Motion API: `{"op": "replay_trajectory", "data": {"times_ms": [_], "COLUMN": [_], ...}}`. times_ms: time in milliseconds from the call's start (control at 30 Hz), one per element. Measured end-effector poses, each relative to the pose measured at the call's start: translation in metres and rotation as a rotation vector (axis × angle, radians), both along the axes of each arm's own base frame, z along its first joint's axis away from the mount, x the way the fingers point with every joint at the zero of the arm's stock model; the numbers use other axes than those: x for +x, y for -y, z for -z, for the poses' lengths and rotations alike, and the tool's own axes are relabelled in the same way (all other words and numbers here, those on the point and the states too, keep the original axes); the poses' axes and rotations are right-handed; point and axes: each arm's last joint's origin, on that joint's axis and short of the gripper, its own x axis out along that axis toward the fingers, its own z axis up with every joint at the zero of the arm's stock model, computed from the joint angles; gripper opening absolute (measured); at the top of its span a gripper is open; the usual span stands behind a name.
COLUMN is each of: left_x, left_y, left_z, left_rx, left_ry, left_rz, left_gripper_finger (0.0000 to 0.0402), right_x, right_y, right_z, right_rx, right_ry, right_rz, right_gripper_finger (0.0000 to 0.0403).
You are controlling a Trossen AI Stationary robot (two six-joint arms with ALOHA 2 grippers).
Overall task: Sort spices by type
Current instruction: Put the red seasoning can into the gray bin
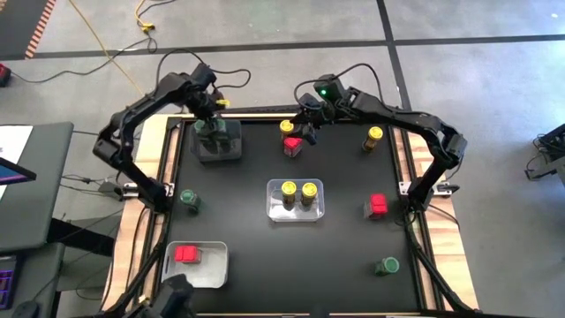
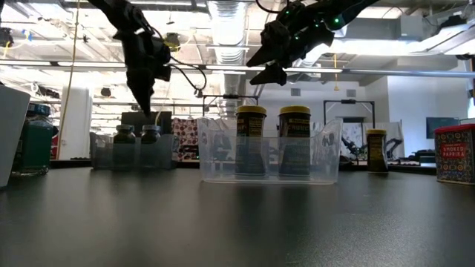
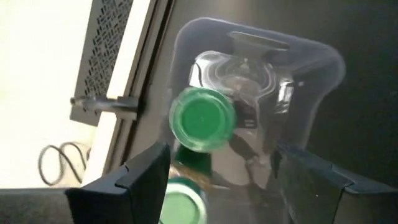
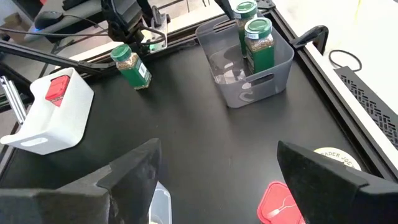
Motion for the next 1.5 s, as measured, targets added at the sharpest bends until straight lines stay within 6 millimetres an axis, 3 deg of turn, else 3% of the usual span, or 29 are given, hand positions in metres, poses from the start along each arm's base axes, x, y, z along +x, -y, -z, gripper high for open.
{"op": "replay_trajectory", "data": {"times_ms": [367, 600, 800, 1067, 1333, 1500], "left_x": [-0.002, 0.011, 0.046, 0.097, 0.115, 0.121], "left_y": [0.024, 0.039, 0.061, 0.114, 0.165, 0.185], "left_z": [-0.026, -0.033, -0.038, -0.046, -0.044, -0.042], "left_rx": [-0.048, -0.077, -0.061, 0.021, -0.045, -0.057], "left_ry": [0.162, 0.227, 0.318, 0.419, 0.404, 0.388], "left_rz": [-0.366, -0.426, -0.358, -0.165, -0.028, 0.001], "left_gripper_finger": [0.0263, 0.0263, 0.0263, 0.0263, 0.0263, 0.0263], "right_x": [0.0, 0.0, 0.0, 0.0, -0.005, -0.009], "right_y": [0.0, 0.0, 0.0, 0.0, -0.002, -0.004], "right_z": [0.0, 0.0, 0.0, 0.0, 0.007, 0.012], "right_rx": [0.011, 0.013, 0.014, 0.015, 0.064, 0.065], "right_ry": [0.0, 0.0, 0.0, -0.001, -0.085, -0.135], "right_rz": [0.006, 0.009, 0.009, 0.008, 0.009, -0.011], "right_gripper_finger": [0.0347, 0.0347, 0.0347, 0.0347, 0.0347, 0.0345]}}
